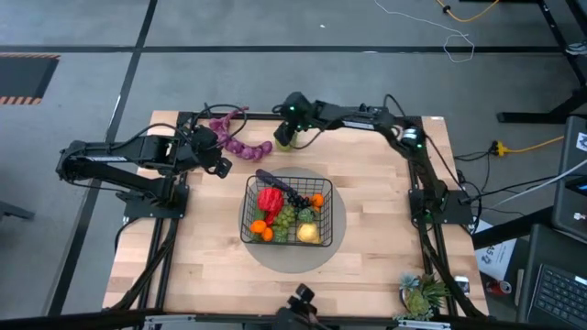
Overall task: Build produce basket
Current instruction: Put the green pear into the black wire basket
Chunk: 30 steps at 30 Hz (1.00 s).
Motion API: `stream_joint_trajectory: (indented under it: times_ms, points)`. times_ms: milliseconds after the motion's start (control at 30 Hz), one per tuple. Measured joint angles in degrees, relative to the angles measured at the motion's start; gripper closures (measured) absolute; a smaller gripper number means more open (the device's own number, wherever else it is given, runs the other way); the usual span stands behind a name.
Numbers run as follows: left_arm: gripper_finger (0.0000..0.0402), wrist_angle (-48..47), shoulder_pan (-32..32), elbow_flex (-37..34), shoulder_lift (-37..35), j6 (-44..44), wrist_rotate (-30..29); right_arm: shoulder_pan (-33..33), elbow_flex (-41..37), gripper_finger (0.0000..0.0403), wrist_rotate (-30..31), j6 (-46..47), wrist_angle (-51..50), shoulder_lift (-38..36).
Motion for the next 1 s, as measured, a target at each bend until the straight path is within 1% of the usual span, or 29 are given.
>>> stream_joint_trajectory:
  times_ms: [67, 133, 267, 433, 633, 733, 900, 1000]
  points:
    - [0.0316, 0.0, 0.0, 0.0, 0.0, 0.0, 0.0, -0.1, 3.2, 0.0224, -2.0, -0.8, -4.3, 2.2]
    - [0.0316, 0.0, 0.0, 0.0, 0.0, 0.0, 0.0, 0.0, 5.9, 0.0224, -2.3, -1.2, -9.6, 3.5]
    - [0.0316, 0.0, 0.0, 0.0, 0.0, 0.0, 0.0, 0.1, 9.1, 0.0224, 0.1, -1.4, -21.9, 3.8]
    - [0.0316, -0.2, 0.0, 0.0, 0.0, 0.0, 0.0, 0.0, 9.8, 0.0224, 4.9, -1.1, -33.6, 1.8]
    - [0.0316, -0.3, 0.0, 0.0, 0.0, 0.0, 0.0, 0.0, 9.8, 0.0224, 5.7, -0.4, -50.1, 1.0]
    - [0.0316, -0.3, 0.0, 0.0, 0.0, 0.0, 0.0, 0.1, 9.8, 0.0224, 8.0, 0.6, -56.6, 0.9]
    - [0.0316, -0.3, 0.0, 0.0, 0.0, 0.1, 0.0, 0.7, 9.8, 0.0224, 15.2, 0.6, -65.7, 0.9]
    - [0.0316, -0.3, 0.0, 0.0, 0.0, 0.1, 0.0, 0.7, 9.8, 0.0224, 17.8, 2.0, -69.7, 0.7]
